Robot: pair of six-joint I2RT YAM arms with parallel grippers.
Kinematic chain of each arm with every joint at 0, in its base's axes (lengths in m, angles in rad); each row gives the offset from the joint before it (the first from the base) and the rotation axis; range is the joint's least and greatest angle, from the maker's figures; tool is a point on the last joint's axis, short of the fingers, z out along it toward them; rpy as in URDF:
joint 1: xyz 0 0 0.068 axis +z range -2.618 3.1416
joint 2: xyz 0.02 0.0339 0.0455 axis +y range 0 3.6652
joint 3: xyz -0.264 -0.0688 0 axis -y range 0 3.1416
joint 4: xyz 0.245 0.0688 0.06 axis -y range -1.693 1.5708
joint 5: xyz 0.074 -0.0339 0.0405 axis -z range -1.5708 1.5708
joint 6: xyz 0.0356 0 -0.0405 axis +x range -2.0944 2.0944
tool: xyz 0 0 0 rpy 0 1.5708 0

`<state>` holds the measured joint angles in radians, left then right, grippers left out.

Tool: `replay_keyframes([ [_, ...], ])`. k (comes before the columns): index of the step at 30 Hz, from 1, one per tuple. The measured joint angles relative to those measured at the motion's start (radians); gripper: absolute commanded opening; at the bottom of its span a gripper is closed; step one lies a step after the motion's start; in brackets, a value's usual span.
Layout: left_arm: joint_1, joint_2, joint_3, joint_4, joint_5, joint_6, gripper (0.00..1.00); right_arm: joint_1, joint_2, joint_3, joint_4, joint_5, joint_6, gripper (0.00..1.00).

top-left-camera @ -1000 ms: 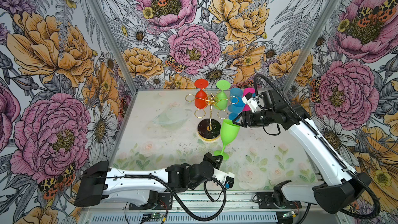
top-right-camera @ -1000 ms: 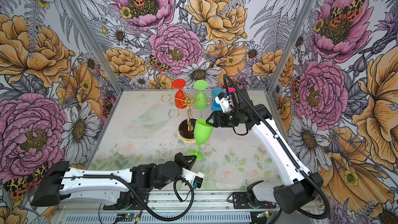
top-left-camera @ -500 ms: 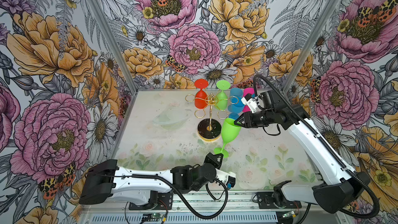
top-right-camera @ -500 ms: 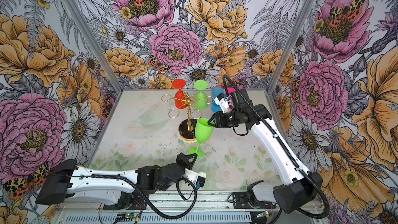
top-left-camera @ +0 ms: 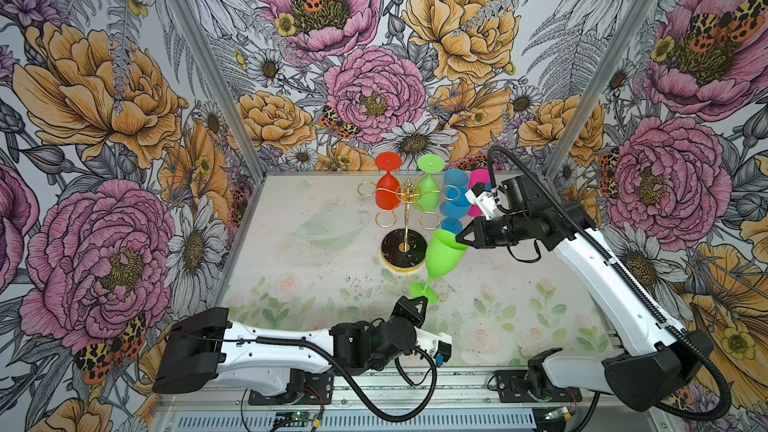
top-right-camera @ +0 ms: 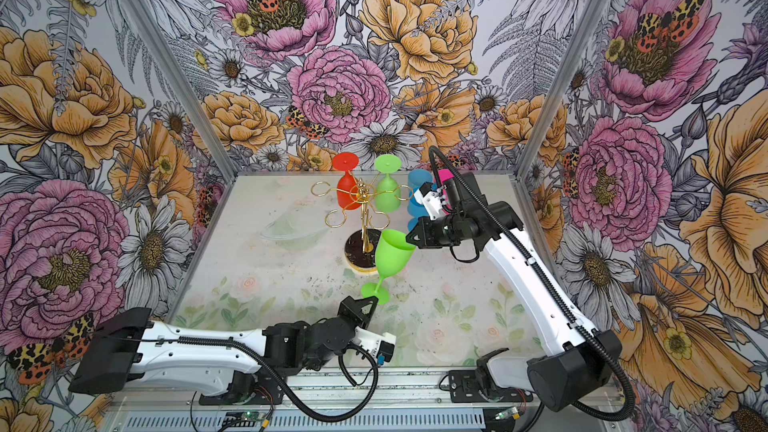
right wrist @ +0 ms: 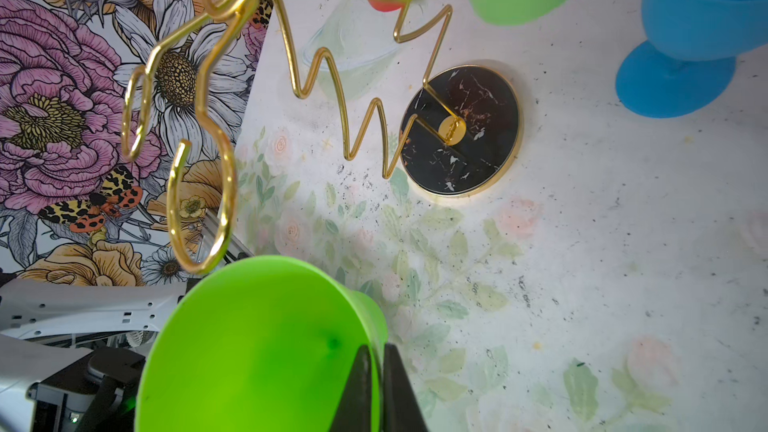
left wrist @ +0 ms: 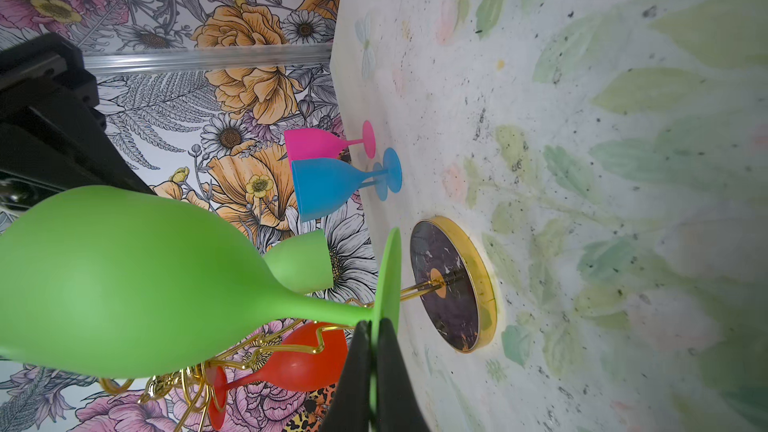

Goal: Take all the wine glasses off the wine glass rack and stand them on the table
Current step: 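Grasp the green glass's bowl with the right gripper and release it from the left, then carry the green glass beside the blue glasses with the right gripper while the left withdraws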

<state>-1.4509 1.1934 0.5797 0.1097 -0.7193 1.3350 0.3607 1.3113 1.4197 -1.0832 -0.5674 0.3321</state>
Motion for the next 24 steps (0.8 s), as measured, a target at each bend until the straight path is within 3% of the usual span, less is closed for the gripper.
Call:
replay_keyframes([
  [8, -0.006, 0.032, -0.018, 0.062, -0.023, -0.013, 0.25, 0.000, 0.000, -0.026, -0.017, 0.007, -0.004, 0.00],
  [14, -0.013, 0.042, -0.019, 0.084, -0.030, -0.050, 0.50, 0.000, 0.000, -0.026, -0.025, 0.055, -0.004, 0.00],
  [20, -0.040, 0.041, -0.023, 0.100, -0.037, -0.143, 0.84, -0.005, -0.018, -0.026, -0.027, 0.166, -0.012, 0.00],
  [24, -0.052, 0.037, -0.024, 0.100, -0.050, -0.243, 0.88, -0.009, -0.041, -0.026, -0.027, 0.265, -0.032, 0.00],
])
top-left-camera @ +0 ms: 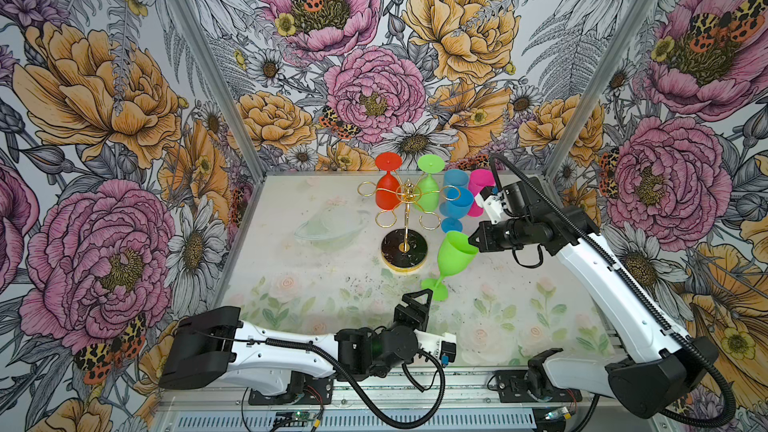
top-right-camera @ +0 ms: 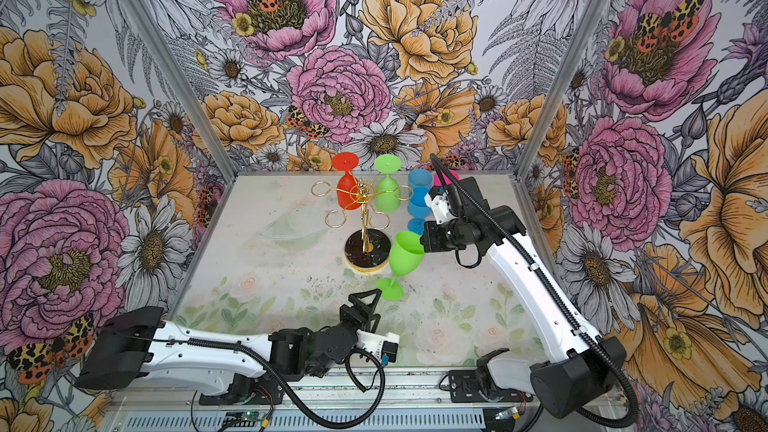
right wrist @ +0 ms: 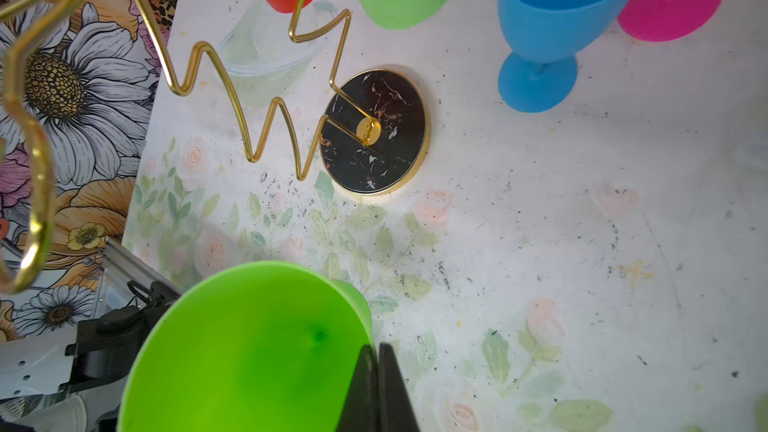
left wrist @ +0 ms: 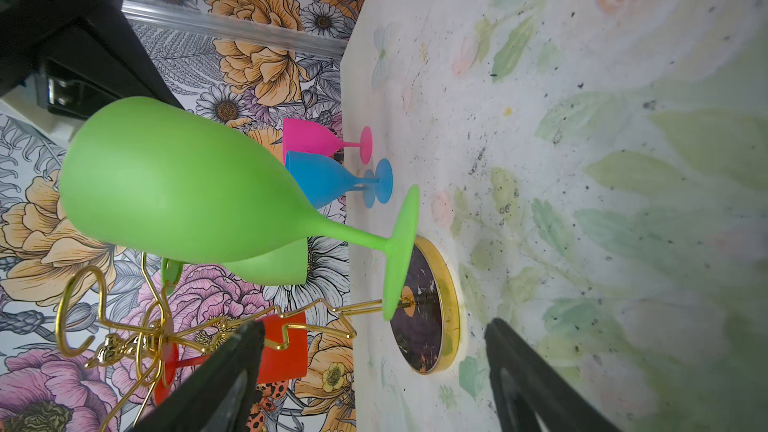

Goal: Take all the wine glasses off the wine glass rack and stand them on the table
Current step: 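Carry the green glass beside the blue glasses with the right gripper while the left withdraws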

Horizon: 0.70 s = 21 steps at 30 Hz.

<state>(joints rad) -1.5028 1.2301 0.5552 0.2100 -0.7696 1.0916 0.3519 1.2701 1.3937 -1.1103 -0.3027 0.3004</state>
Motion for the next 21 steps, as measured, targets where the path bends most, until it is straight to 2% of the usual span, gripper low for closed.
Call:
replay_keyframes([
  [4, -0.001, -0.027, 0.000, 0.000, -0.022, -0.120, 0.89, -0.010, -0.006, 0.000, 0.000, 0.103, -0.019, 0.00],
  [7, -0.001, -0.069, 0.000, -0.001, -0.051, -0.211, 0.95, -0.024, -0.006, -0.005, 0.003, 0.182, -0.033, 0.00],
  [9, -0.001, -0.106, 0.001, -0.016, -0.068, -0.285, 0.95, -0.038, -0.007, -0.019, 0.016, 0.234, -0.037, 0.00],
  [14, 0.013, -0.233, 0.029, -0.168, -0.068, -0.508, 0.96, -0.101, -0.021, -0.088, 0.091, 0.333, -0.048, 0.00],
  [21, 0.163, -0.429, 0.084, -0.399, -0.024, -0.833, 0.95, -0.171, -0.015, -0.130, 0.204, 0.420, -0.048, 0.00],
])
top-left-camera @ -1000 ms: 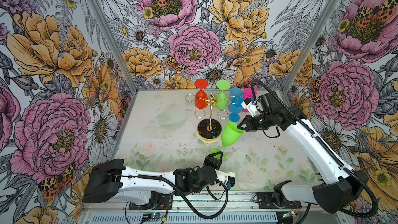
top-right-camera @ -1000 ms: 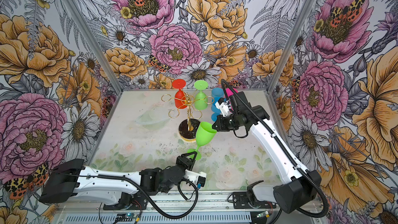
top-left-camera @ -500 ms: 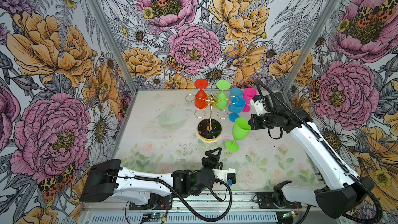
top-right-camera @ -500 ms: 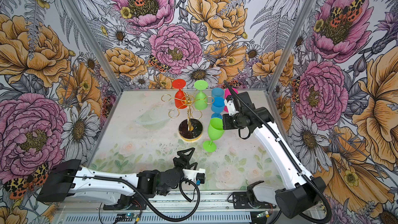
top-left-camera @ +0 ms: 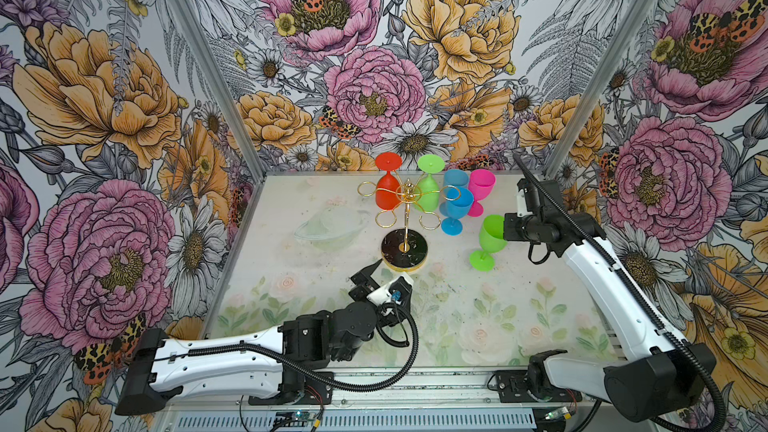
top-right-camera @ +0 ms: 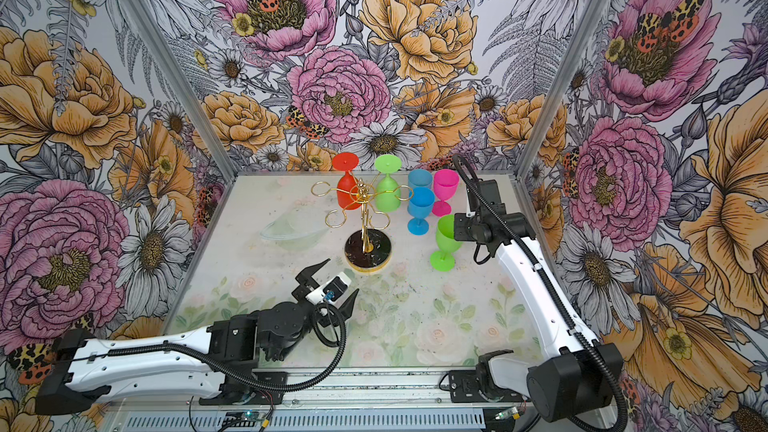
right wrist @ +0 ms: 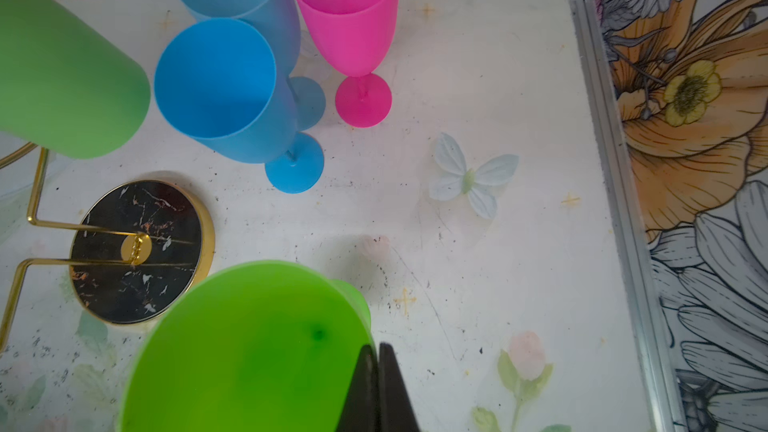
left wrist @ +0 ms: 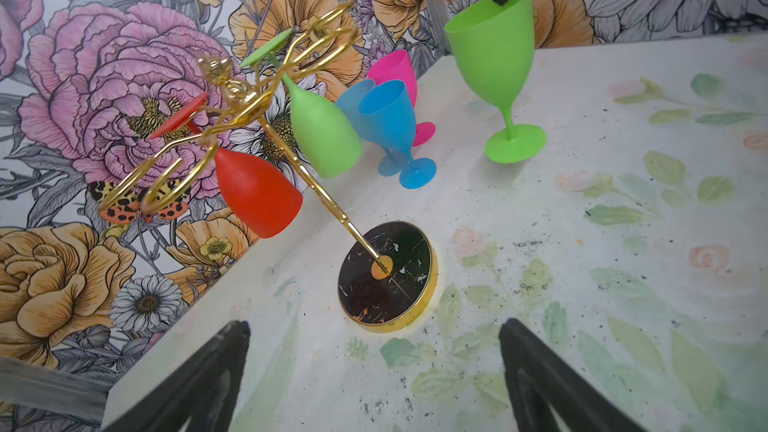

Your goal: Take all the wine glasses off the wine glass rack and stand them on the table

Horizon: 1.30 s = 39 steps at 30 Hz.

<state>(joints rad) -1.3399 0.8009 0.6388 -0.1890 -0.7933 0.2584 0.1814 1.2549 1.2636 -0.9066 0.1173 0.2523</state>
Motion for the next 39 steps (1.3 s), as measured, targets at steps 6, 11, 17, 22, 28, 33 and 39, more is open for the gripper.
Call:
replay_keyframes([
  [6, 0.134, -0.106, 0.017, -0.132, 0.061, -0.153, 0.96, -0.026, 0.075, 0.003, 0.082, 0.030, -0.001, 0.00],
  [11, 0.245, -0.118, 0.041, -0.224, 0.153, -0.213, 0.96, -0.055, 0.175, 0.035, 0.111, 0.040, -0.011, 0.00],
  [17, 0.376, -0.122, 0.053, -0.284, 0.251, -0.263, 0.97, -0.077, 0.269, 0.103, 0.147, 0.040, -0.015, 0.00],
  [22, 0.489, -0.132, 0.060, -0.331, 0.328, -0.285, 0.97, -0.083, 0.324, 0.148, 0.168, 0.040, -0.019, 0.00],
  [28, 0.653, -0.176, 0.067, -0.376, 0.444, -0.292, 0.98, -0.083, 0.357, 0.164, 0.191, 0.040, -0.033, 0.00],
  [33, 0.748, -0.194, 0.067, -0.383, 0.517, -0.300, 0.98, -0.085, 0.390, 0.180, 0.198, 0.040, -0.037, 0.00],
  [39, 0.782, -0.175, 0.067, -0.384, 0.575, -0.306, 0.99, -0.085, 0.416, 0.191, 0.206, 0.040, -0.037, 0.00],
])
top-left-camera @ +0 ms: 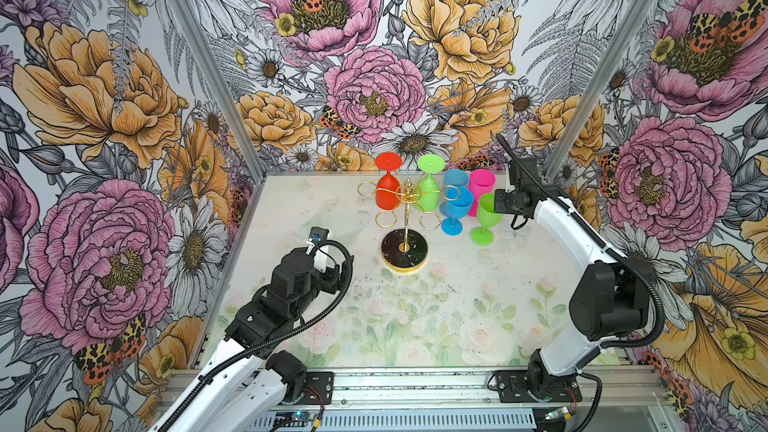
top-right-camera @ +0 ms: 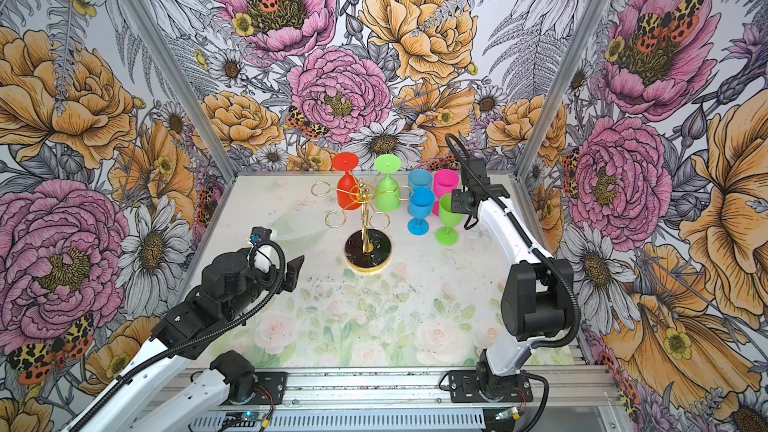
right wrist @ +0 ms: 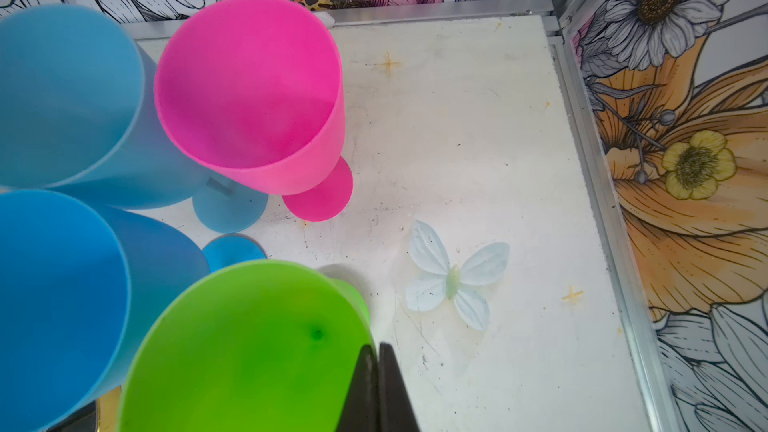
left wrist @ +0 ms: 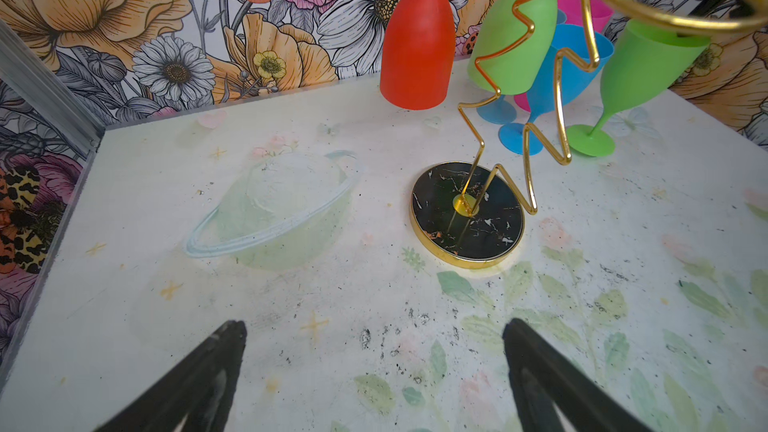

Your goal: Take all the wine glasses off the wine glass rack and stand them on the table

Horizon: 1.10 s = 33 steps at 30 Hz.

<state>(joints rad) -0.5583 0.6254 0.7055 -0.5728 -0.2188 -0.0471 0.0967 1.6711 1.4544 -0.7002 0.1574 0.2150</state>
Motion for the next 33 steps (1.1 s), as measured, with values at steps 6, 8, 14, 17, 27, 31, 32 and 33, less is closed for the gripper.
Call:
replay_keyframes([
  [6, 0.005, 0.007, 0.000, 0.000, 0.019, -0.004, 0.99, 0.000, 0.024, 0.023, 0.007, 0.000, 0.000, 0.00],
  [8, 0.005, 0.007, 0.000, 0.000, 0.019, -0.004, 0.99, 0.000, 0.036, 0.031, 0.011, 0.000, 0.000, 0.00],
  [14, 0.005, 0.007, 0.000, 0.000, 0.023, -0.007, 0.99, 0.000, 0.071, 0.042, 0.014, 0.000, 0.000, 0.00],
  [17, 0.005, 0.007, 0.000, 0.000, 0.023, -0.007, 0.99, 0.000, 0.081, 0.053, 0.019, 0.000, 0.000, 0.00],
  [27, 0.005, 0.000, 0.000, 0.000, 0.023, -0.007, 0.99, 0.000, 0.117, 0.086, 0.027, 0.000, -0.001, 0.00],
  [31, 0.005, -0.001, 0.000, 0.000, 0.023, -0.007, 0.99, 0.000, 0.130, 0.098, 0.033, 0.000, 0.000, 0.00],
  [32, 0.005, -0.001, 0.000, 0.000, 0.023, -0.007, 0.99, 0.000, 0.131, 0.101, 0.033, 0.000, 0.000, 0.00],
  [33, 0.005, -0.002, 0.000, 0.000, 0.022, -0.007, 0.99, 0.000, 0.132, 0.101, 0.034, 0.000, -0.001, 0.00],
])
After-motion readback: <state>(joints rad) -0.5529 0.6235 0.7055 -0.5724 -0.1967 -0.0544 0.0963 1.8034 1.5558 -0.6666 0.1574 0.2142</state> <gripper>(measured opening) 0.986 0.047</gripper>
